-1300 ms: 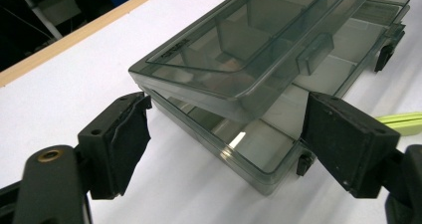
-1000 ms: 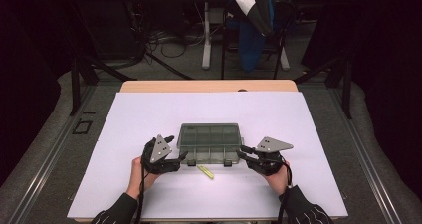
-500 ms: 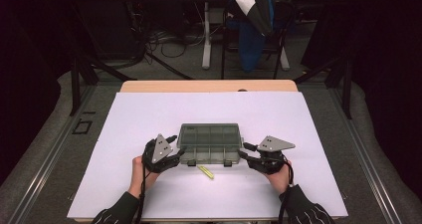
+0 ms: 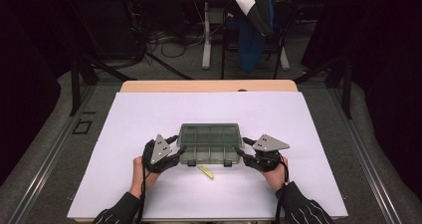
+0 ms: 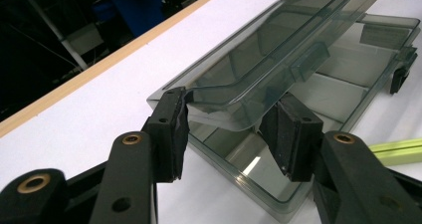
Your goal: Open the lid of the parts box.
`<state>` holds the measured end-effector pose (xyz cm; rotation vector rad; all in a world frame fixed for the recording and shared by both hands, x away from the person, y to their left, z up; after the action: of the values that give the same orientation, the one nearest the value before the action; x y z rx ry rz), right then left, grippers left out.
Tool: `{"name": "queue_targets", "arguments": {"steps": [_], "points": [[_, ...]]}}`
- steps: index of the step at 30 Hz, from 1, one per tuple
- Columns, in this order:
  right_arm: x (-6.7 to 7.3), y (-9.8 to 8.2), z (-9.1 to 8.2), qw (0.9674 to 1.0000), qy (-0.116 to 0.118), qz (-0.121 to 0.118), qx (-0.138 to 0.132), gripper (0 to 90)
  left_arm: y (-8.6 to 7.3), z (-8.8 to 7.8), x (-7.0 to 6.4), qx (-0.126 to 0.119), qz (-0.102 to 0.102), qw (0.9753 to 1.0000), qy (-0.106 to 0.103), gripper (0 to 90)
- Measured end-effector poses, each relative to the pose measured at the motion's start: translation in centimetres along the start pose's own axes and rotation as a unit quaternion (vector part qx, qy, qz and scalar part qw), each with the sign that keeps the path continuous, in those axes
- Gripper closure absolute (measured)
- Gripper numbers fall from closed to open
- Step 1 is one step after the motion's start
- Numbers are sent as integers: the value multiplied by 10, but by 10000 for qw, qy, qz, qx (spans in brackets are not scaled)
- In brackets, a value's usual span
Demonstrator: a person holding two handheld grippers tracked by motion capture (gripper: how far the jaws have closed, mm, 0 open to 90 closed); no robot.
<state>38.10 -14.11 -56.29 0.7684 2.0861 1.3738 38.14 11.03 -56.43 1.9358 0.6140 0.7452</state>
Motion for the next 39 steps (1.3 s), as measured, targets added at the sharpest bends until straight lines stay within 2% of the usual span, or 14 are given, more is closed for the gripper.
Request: {"name": "queue_targets", "arguments": {"steps": [8, 13, 22, 26, 36, 39], "points": [[-1, 1, 6, 9998, -123, -148, -15, 553, -2, 2, 0, 93, -29, 9999, -120, 510], [-4, 2, 6, 9996, -193, -179, -44, 608, -1, 0, 2, 40, -18, 9999, -106, 539], [-4, 3, 5, 9996, -213, -161, -30, 623, 1, 1, 4, 13, -12, 10000, -69, 555], [-4, 5, 4, 9997, -206, -139, -28, 624, 3, 0, 5, 86, -44, 9999, -77, 571], [-7, 13, 3, 9995, -223, -205, -12, 654, 9, -2, 14, 32, -129, 9998, -167, 633], [-9, 16, 3, 9993, -229, -307, -3, 674, 11, -3, 18, 26, -162, 9996, -213, 657]]}}
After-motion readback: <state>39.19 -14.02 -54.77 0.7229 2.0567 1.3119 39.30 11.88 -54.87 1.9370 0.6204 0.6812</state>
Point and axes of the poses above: each handheld gripper's, and its own axes: z roughly forward along the jaws, y roughly out of its top, x roughly to its left, the point moved 8 cm from there along z, roughly forward along the jaws, and after that the axes turned 4 degrees about -x, right-handed, at the moved point
